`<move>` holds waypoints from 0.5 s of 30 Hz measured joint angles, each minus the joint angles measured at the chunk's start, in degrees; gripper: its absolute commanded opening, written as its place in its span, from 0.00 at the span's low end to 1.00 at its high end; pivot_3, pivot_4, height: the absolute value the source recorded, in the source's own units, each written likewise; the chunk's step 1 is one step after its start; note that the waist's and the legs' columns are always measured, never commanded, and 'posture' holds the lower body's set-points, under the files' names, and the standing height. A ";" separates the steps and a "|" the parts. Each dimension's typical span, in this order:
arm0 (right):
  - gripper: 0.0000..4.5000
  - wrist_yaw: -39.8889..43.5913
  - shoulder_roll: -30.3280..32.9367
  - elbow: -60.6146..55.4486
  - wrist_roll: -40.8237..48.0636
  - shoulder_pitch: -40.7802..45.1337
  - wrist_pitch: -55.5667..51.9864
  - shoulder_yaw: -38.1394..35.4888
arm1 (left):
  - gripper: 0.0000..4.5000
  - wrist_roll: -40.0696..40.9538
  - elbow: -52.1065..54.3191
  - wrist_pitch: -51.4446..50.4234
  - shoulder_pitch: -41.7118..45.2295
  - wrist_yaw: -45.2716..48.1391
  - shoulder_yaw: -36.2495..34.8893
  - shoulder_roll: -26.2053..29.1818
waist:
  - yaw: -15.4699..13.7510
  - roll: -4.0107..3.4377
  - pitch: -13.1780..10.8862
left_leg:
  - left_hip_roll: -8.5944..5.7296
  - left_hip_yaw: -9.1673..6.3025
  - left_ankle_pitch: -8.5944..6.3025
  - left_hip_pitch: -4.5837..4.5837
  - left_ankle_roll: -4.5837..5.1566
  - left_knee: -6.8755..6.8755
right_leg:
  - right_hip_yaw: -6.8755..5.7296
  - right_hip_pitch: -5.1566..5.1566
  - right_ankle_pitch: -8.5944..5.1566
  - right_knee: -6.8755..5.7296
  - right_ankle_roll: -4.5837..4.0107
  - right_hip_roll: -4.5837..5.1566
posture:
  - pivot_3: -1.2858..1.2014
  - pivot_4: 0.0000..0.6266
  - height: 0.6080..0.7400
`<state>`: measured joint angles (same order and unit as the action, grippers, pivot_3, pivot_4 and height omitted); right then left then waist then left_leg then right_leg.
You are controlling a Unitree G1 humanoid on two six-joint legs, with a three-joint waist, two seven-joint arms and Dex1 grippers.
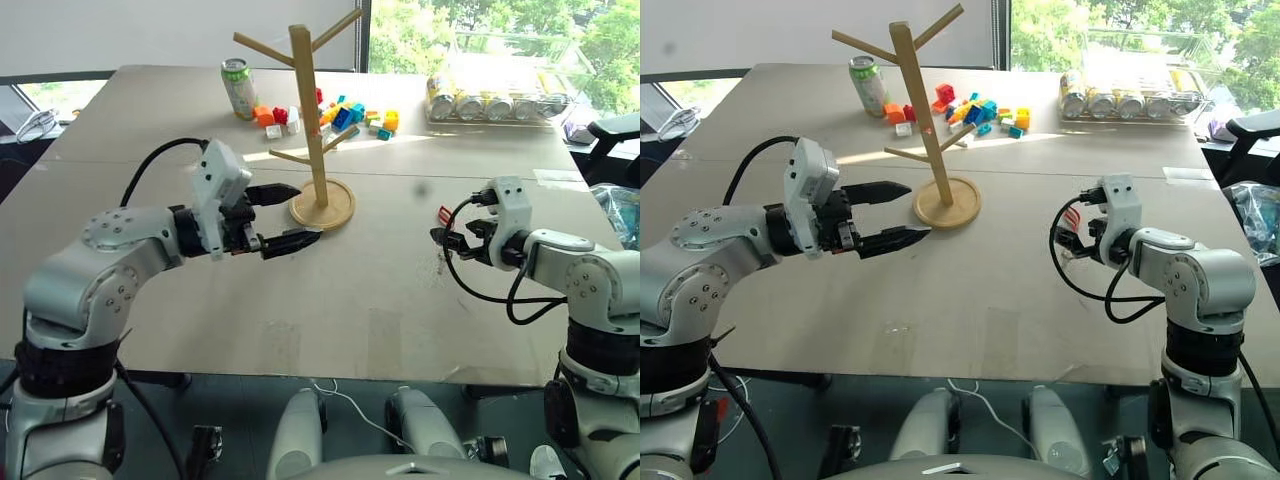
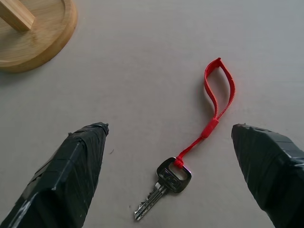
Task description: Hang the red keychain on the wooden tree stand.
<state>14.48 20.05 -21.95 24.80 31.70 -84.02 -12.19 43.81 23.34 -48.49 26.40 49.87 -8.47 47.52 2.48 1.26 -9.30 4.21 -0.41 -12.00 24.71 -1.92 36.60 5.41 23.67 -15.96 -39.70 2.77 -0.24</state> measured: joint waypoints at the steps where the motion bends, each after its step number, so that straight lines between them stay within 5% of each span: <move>1: 0.99 -1.16 -0.92 0.01 -0.56 0.16 -0.43 0.04 | 0.99 0.86 0.00 -0.43 0.68 0.07 0.13 -0.44 | -0.01 0.00 0.00 | 0.00 0.01 0.00 0.02 0.00 0.00 | 0.00 0.02 0.00 0.00 0.00 0.00 | 0.52 0.24 0.94; 15: 0.99 -8.83 -8.19 2.77 -6.69 -1.13 2.50 1.18 | 0.99 1.40 -0.34 -1.24 1.42 0.44 1.50 -0.95 | 0.06 -0.03 -0.02 | 0.00 0.01 0.00 0.00 0.00 0.00 | 0.01 0.04 -0.01 -0.03 0.02 -0.01 | 0.52 0.24 0.94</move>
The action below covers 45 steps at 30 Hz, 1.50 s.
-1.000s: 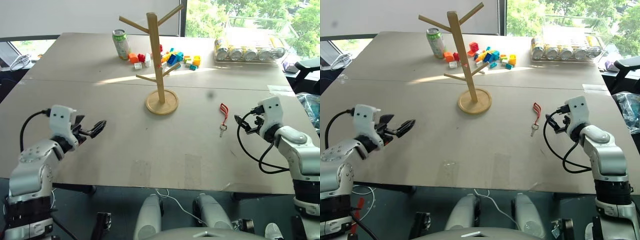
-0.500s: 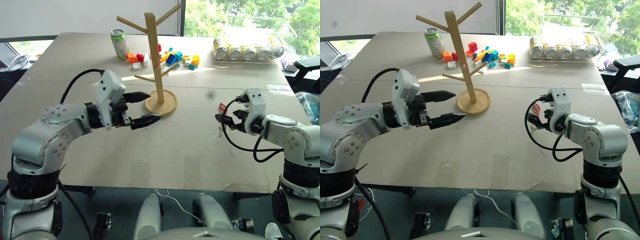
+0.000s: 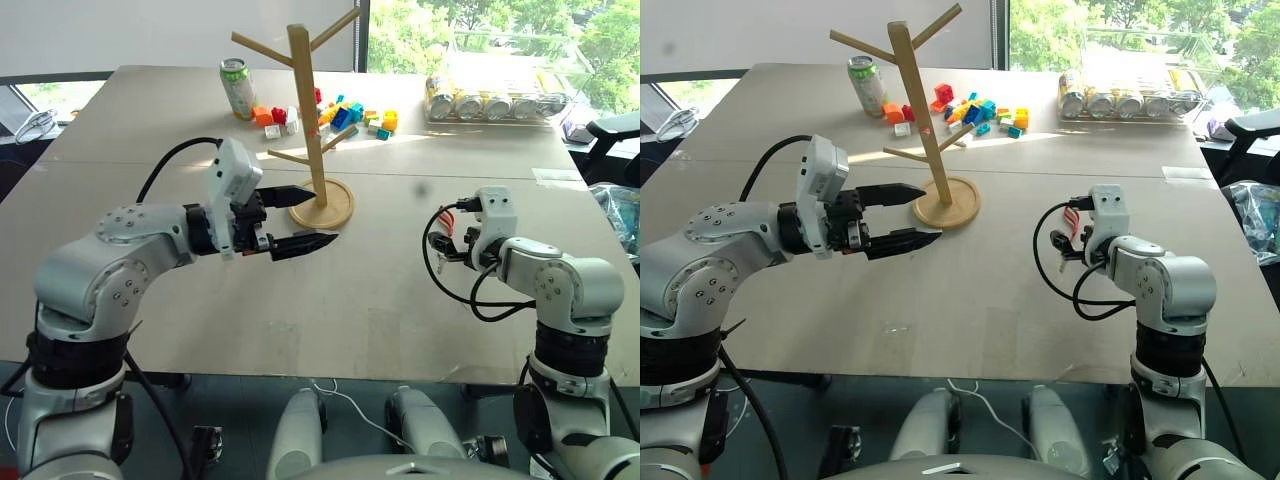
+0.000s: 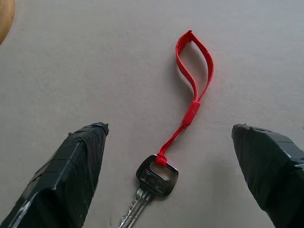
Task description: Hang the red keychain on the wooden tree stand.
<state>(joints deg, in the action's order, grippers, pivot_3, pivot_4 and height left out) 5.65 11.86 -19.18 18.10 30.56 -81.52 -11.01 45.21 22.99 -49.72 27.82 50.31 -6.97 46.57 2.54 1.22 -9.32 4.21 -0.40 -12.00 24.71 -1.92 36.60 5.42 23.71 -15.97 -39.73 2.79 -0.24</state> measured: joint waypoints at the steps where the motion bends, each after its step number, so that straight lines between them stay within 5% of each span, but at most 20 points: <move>1: 0.99 -0.12 -0.31 0.30 -0.20 0.00 0.60 0.07 | 0.99 0.01 0.00 -0.01 0.00 0.00 0.04 0.00 | 0.00 0.00 0.00 | 0.00 0.00 0.00 0.00 0.00 0.00 | 0.00 0.00 0.00 0.00 0.00 0.00 | 0.52 0.24 0.94; 17: 0.99 -1.26 -1.67 6.29 -4.14 -1.26 11.77 3.50 | 0.99 0.46 0.05 -1.19 0.97 -0.24 0.09 0.02 | 0.09 0.02 0.01 | 0.00 0.00 0.00 -0.04 0.00 0.02 | 0.01 -0.01 -0.02 0.00 0.04 0.00 | 0.52 0.24 0.94; 27: 0.03 -1.54 -1.56 6.82 -6.12 -2.72 14.77 4.19 | 1.00 1.68 0.48 -2.27 1.27 -0.55 0.09 0.37 | 0.45 0.02 0.01 | 0.01 -0.01 0.00 -0.04 0.00 0.00 | 0.01 0.00 -0.02 0.00 0.03 -0.03 | 0.52 0.24 0.94; 37: 0.01 1.39 1.43 5.83 -7.50 -4.85 19.16 10.38 | 1.00 3.36 1.11 -2.86 1.61 -1.81 0.06 0.37 | 1.25 0.02 0.01 | 0.02 -0.03 0.00 -0.03 0.00 -0.01 | 0.01 0.00 -0.03 0.00 0.05 -0.03 | 0.52 0.24 0.94; 45: 0.01 12.08 6.36 3.30 -5.44 -7.30 30.24 13.94 | 1.00 4.38 1.33 -3.01 -1.21 -2.98 -3.55 1.62 | 1.37 -0.05 -0.10 | 0.01 0.01 0.00 -0.01 0.00 -0.02 | 0.03 0.01 -0.07 0.03 0.11 -0.02 | 0.52 0.24 0.94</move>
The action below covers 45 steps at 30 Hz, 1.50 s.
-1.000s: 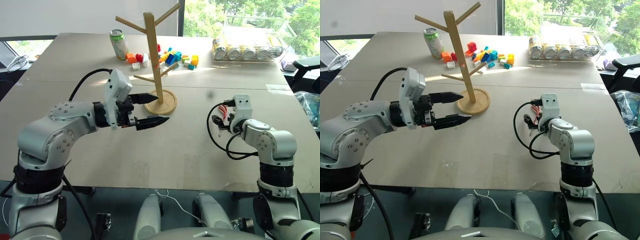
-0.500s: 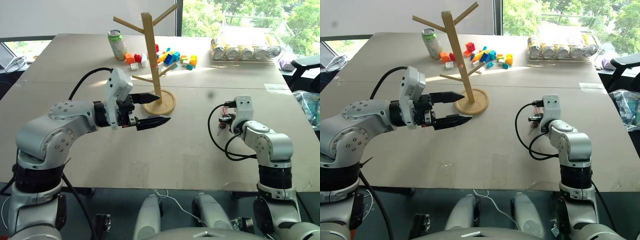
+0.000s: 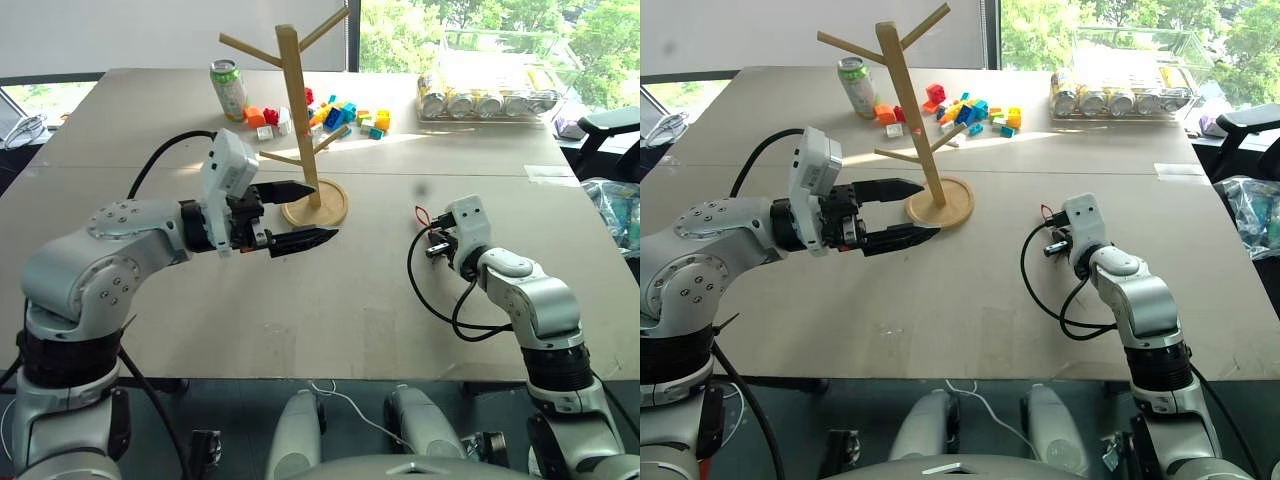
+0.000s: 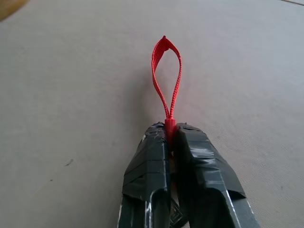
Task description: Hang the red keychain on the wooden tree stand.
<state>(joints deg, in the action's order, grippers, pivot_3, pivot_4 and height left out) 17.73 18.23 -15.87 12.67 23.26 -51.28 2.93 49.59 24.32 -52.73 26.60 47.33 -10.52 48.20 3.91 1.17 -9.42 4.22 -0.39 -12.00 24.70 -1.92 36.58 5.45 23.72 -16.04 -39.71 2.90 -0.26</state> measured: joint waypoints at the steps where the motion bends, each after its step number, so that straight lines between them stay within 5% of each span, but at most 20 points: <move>1: 0.01 2.30 0.64 -1.70 1.43 -0.21 2.13 -0.77 | 1.00 0.43 0.00 -0.34 -1.37 -0.39 -1.35 0.02 | -0.02 0.03 -0.03 | 0.00 -0.03 0.00 0.01 0.00 -0.01 | -0.02 0.00 0.00 0.00 0.00 0.00 | 0.52 0.24 0.94; 12: 0.01 12.93 -0.65 -10.69 9.98 -0.14 16.57 -1.88 | 1.00 18.18 5.09 -4.38 -7.12 -16.14 -19.37 -1.70 | -0.42 0.31 -0.25 | 0.01 -0.08 0.00 -0.01 -0.01 0.03 | -0.07 -0.02 0.00 -0.03 0.01 0.03 | 0.52 0.24 0.94; 23: 0.01 19.20 -5.61 3.31 4.75 8.54 34.32 7.23 | 1.00 33.75 8.41 -1.79 -13.84 -29.08 -26.47 -0.24 | -0.57 0.35 -0.30 | 0.01 -0.05 0.01 -0.03 -0.02 0.05 | -0.06 -0.02 0.12 -0.05 -0.18 0.04 | 0.52 0.24 0.94; 45: 0.01 17.91 -9.88 18.99 -3.09 15.94 42.77 8.51 | 1.00 35.00 9.50 3.38 -18.53 -30.00 -26.80 3.47 | -1.53 0.32 -0.34 | 0.01 -0.04 0.01 -0.02 -0.03 0.04 | -0.08 -0.01 0.12 -0.05 -0.21 0.04 | 0.52 0.24 0.94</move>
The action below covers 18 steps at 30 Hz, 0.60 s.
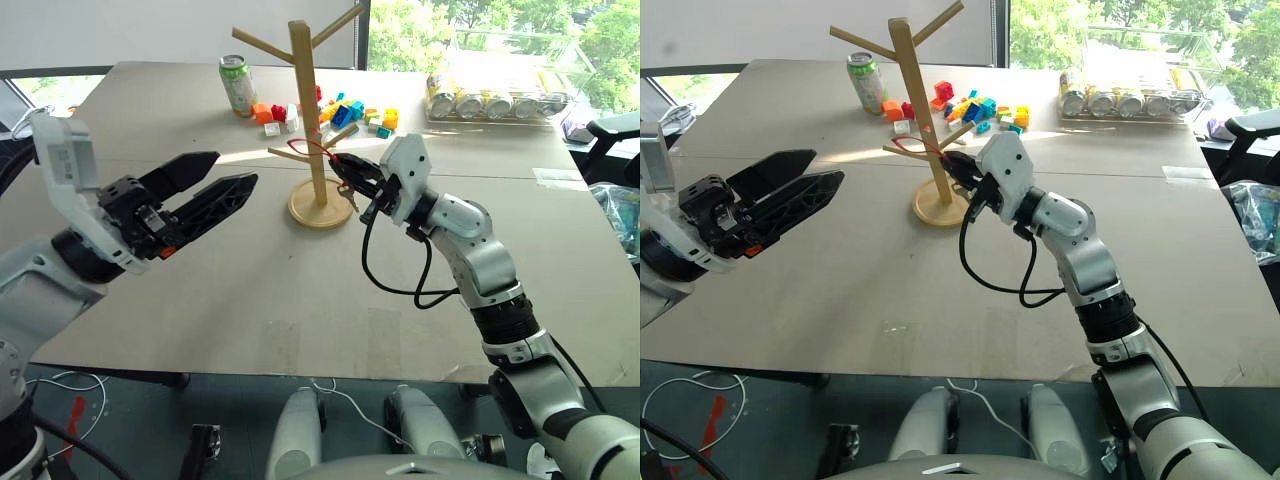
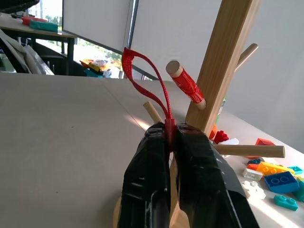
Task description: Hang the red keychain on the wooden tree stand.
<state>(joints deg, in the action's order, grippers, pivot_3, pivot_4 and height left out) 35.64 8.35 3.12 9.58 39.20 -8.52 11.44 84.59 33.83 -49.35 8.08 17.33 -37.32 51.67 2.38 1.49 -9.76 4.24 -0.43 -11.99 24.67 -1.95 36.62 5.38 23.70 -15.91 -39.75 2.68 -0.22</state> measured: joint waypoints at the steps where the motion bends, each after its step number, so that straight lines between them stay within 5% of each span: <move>1: 0.01 -0.14 -0.06 0.36 -0.11 0.00 0.00 -0.03 | 1.00 0.00 0.00 0.07 0.01 0.00 0.08 0.04 | 0.00 0.00 0.00 | 0.00 0.00 0.00 0.00 0.00 0.00 | 0.00 0.00 0.00 0.00 0.00 0.00 | 0.52 0.24 0.94; 18: 0.01 1.80 2.69 -1.65 -3.87 -2.10 9.00 1.28 | 1.00 -0.12 -0.61 1.31 0.48 1.18 1.95 1.01 | 0.02 0.00 -0.01 | 0.00 0.00 0.00 0.00 0.00 0.00 | 0.00 0.00 0.00 0.00 0.00 0.00 | 0.52 0.24 0.94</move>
<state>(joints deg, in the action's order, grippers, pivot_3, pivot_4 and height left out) 37.44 11.04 1.46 5.71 37.10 0.48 12.72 84.47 33.22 -48.04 8.55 18.51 -35.37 52.67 2.39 1.49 -9.77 4.24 -0.42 -11.98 24.67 -1.95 36.62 5.38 23.70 -15.91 -39.75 2.68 -0.22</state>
